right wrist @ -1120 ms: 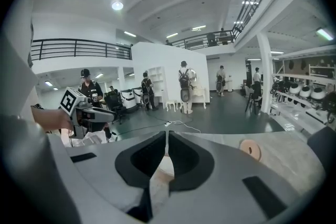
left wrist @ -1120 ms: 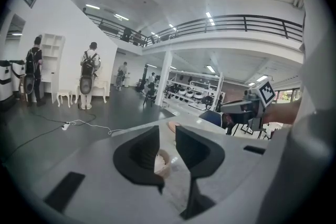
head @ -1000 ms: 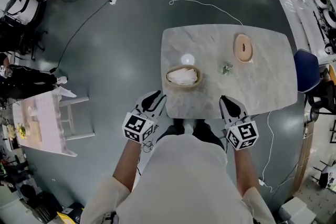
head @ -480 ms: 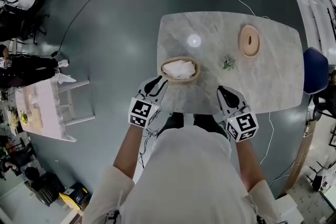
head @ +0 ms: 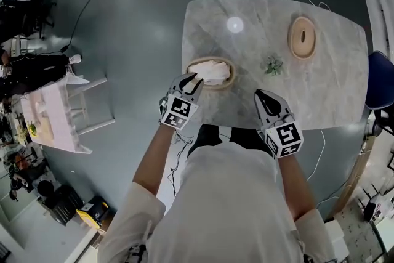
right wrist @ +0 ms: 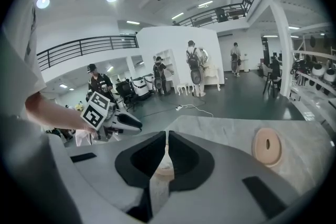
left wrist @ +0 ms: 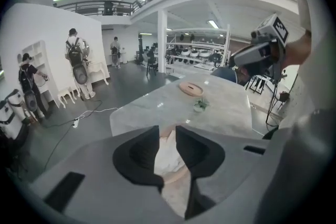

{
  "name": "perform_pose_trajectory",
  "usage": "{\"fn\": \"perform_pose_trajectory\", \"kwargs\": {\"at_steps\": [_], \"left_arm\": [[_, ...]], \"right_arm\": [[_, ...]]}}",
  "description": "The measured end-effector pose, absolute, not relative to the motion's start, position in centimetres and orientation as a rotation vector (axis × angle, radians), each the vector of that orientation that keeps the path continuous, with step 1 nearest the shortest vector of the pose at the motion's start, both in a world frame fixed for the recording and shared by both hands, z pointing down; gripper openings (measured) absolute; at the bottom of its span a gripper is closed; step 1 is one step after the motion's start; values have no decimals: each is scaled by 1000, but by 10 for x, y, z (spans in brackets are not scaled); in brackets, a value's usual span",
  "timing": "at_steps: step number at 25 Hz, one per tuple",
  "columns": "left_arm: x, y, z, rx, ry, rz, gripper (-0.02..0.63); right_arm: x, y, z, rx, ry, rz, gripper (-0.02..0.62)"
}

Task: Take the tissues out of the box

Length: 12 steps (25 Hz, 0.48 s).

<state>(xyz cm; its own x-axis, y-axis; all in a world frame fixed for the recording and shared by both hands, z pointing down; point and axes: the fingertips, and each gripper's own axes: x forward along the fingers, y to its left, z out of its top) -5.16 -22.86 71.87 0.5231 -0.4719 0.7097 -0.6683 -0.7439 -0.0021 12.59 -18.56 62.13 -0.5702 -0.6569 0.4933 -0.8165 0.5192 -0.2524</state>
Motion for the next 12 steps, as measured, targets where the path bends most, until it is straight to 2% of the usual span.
{"fn": "perform_pose_trajectory", "kwargs": {"at_steps": [12], "left_arm": [[-39,-252,809,2446,-813,1388,117]], "right_arm": [[126,-209,662,1123,-2418,715,40]]}}
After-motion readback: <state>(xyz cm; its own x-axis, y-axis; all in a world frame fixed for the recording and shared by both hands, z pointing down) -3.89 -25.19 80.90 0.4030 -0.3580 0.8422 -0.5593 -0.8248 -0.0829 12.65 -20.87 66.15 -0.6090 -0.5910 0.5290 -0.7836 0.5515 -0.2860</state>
